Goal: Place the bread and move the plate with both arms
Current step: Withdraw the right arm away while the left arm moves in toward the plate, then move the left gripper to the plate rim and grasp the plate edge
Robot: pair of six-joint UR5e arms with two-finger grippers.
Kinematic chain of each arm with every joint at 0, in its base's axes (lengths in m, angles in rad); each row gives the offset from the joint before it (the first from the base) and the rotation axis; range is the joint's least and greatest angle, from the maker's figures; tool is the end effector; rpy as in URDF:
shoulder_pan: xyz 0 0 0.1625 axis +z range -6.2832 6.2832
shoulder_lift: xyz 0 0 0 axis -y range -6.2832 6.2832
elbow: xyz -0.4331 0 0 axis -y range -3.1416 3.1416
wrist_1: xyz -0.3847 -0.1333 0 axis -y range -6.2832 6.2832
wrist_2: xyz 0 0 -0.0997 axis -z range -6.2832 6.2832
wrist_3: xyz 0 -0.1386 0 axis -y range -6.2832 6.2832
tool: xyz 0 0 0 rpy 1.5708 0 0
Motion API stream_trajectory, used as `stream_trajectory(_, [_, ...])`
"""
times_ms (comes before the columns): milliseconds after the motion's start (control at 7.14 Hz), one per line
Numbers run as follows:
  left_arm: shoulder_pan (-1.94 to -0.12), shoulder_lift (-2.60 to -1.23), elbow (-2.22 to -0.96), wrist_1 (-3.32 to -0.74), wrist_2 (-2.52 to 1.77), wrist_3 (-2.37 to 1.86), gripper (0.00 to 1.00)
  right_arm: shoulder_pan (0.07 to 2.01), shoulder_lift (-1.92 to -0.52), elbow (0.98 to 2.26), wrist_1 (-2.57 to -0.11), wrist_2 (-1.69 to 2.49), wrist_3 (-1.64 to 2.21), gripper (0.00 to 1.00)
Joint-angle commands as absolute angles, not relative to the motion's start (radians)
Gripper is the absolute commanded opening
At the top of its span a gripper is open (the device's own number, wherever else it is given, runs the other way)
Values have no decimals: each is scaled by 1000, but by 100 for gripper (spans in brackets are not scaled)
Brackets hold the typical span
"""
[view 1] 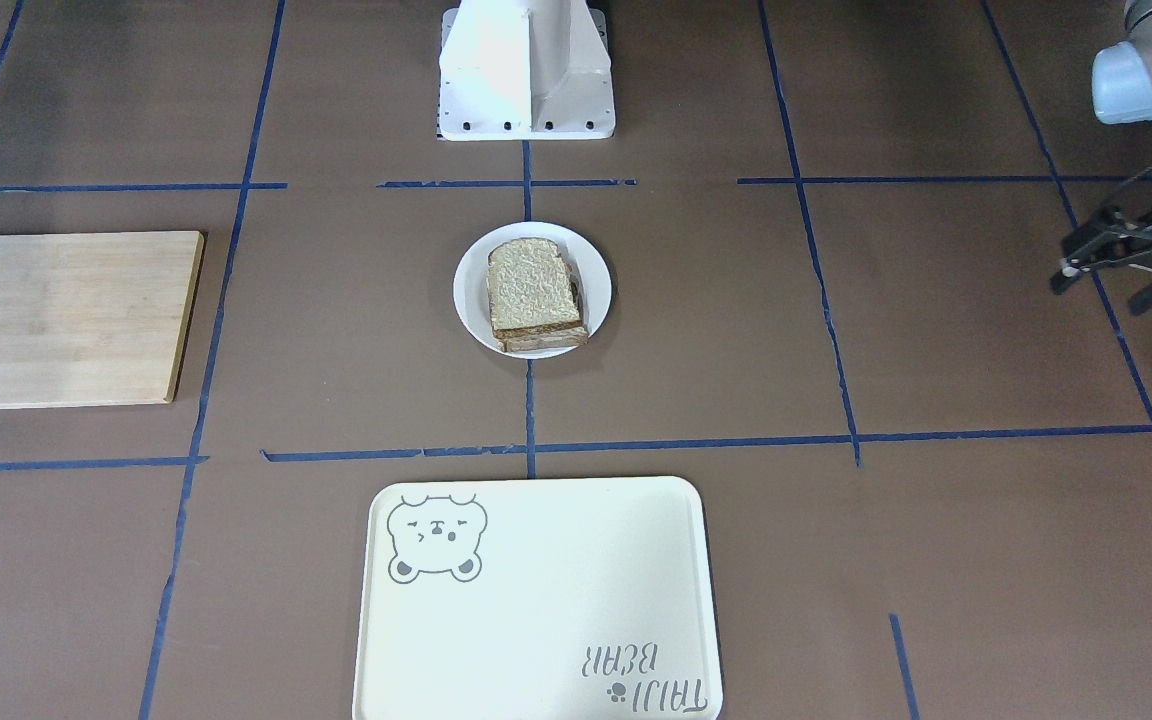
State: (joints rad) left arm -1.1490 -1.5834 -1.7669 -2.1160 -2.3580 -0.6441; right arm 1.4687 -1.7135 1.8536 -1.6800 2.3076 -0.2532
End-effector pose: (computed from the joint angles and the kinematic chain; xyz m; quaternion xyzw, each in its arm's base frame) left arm 0.1814 -0.4901 0.5189 0.1116 0.4799 0.0450 0.8691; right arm -0.0031 -0.4241 0.6370 0.0416 -0.3580 -0.1703 0.9171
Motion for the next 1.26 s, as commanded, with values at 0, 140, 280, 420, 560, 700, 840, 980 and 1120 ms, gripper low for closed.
stream_trajectory(0, [-941, -1592, -1766, -2406, -2242, -1106, 100, 1496, -1747, 1853, -1680, 2306, -255, 100])
stream_trajectory(140, [-822, -1624, -1766, -2487, -2100, -1300, 100, 1496, -1747, 1855, -1680, 2307, -253, 100])
stream_trajectory(280, [-693, -1665, -1761, -2532, -1938, -1453, 100, 1496, -1747, 1853, -1680, 2307, -253, 100])
stream_trajectory(420, [-592, -1710, -1761, -2549, -1808, -1564, 100, 1496, -1747, 1853, -1680, 2307, -253, 100])
stream_trajectory(560, [-521, -1750, -1755, -2589, -1734, -1660, 100, 1496, -1747, 1855, -1680, 2307, -253, 100])
stream_trajectory(700, [-429, -1772, -1740, -2668, -1638, -1724, 100, 1496, -1747, 1855, -1680, 2307, -253, 100])
stream_trajectory(840, [-361, -1798, -1724, -2712, -1565, -1762, 100, 1496, -1747, 1855, -1680, 2307, -253, 100])
stream_trajectory(980, [-333, -1843, -1688, -2720, -1518, -1796, 98, 1496, -1747, 1855, -1680, 2307, -253, 100])
stream_trajectory(1120, [-304, -1886, -1622, -2767, -1467, -1807, 94, 1496, -1747, 1855, -1680, 2307, -252, 100])
